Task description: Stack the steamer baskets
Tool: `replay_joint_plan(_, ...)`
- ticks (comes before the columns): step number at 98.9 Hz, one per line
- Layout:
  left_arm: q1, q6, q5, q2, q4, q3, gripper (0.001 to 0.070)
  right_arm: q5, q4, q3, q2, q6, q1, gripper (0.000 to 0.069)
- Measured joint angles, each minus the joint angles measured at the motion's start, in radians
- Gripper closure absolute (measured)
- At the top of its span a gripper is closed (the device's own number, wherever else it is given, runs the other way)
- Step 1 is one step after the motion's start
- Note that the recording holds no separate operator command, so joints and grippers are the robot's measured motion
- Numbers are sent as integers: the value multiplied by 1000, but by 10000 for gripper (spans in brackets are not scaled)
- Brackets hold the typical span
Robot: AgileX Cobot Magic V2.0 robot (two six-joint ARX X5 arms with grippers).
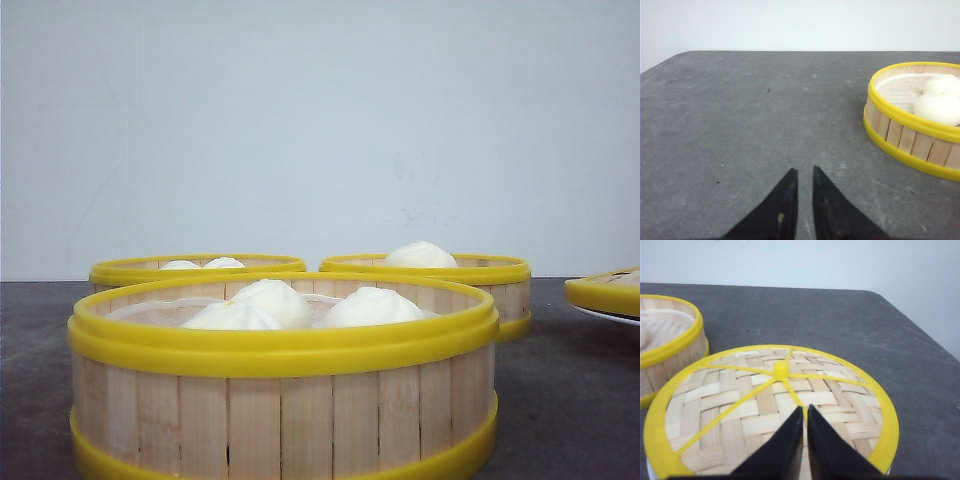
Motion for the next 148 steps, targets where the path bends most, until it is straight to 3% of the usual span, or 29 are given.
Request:
replay_joint_plan(118,0,-2,0,0,0,0,682,-1,0,0,0,6,0,681)
replay_joint_plan(148,0,-129,0,0,0,0,682,-34,-1,0,0,180,0,681)
